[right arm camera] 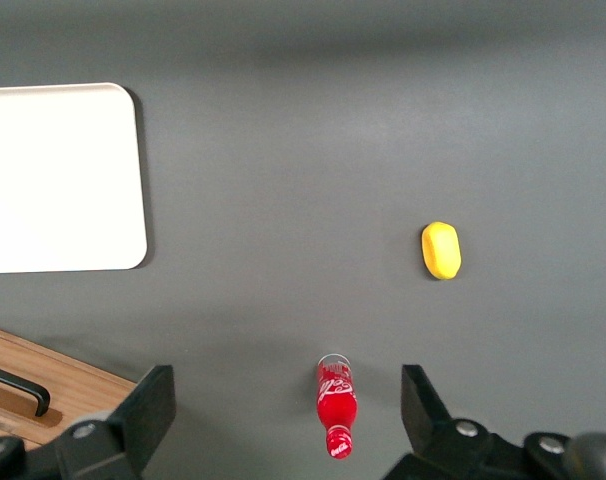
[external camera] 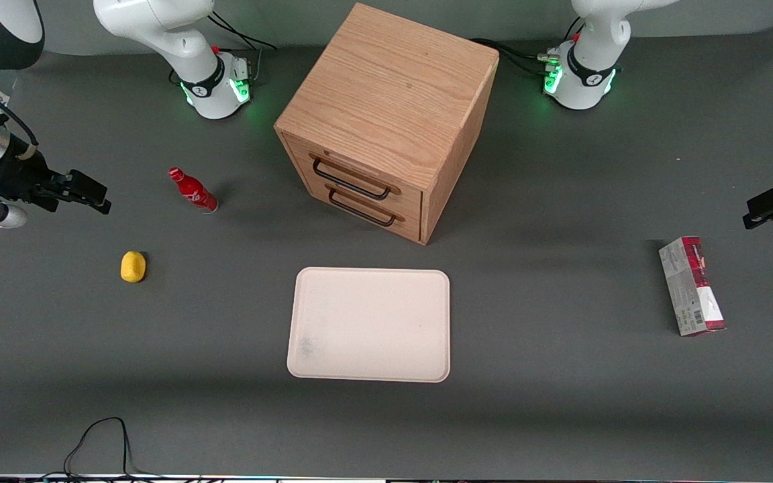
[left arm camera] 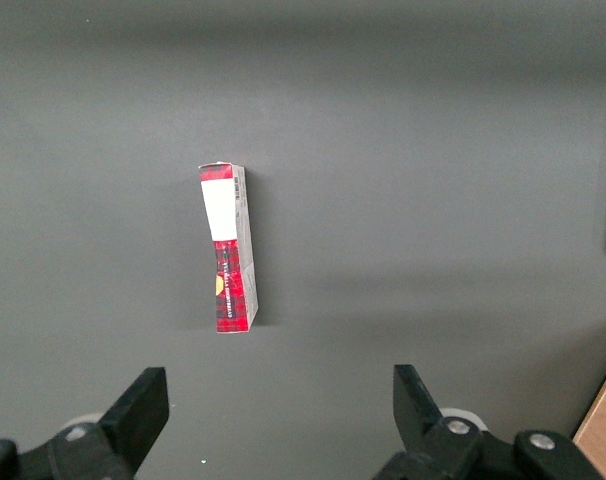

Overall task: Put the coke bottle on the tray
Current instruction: 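Move the right gripper down over the red Coca-Cola bottle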

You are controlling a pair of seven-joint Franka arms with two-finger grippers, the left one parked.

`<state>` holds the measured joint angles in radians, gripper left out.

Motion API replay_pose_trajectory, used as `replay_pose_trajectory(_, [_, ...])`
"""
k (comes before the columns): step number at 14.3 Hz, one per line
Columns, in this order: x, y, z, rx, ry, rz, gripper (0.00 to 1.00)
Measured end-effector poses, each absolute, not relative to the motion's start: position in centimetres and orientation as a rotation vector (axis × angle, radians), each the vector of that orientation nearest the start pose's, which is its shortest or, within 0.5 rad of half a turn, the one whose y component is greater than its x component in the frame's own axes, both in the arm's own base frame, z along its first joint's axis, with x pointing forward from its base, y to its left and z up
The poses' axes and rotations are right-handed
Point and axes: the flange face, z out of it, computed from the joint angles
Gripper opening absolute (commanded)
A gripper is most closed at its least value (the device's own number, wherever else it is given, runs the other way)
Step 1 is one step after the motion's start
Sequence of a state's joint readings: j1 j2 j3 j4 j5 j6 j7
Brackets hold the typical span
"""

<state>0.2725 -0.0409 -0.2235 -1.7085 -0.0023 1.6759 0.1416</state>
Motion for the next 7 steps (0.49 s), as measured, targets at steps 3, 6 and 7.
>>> replay_pose_trajectory(3, [54.3, 2.5, 58.9, -3.129, 0.143, 0.057, 1.00])
replay_pose_trajectory(6, [53.7, 2.6, 57.6, -3.123, 0.142, 0.138, 1.00])
replay_pose_trajectory(7, [53.1, 2.5, 56.4, -3.120, 0.142, 0.169, 1.00])
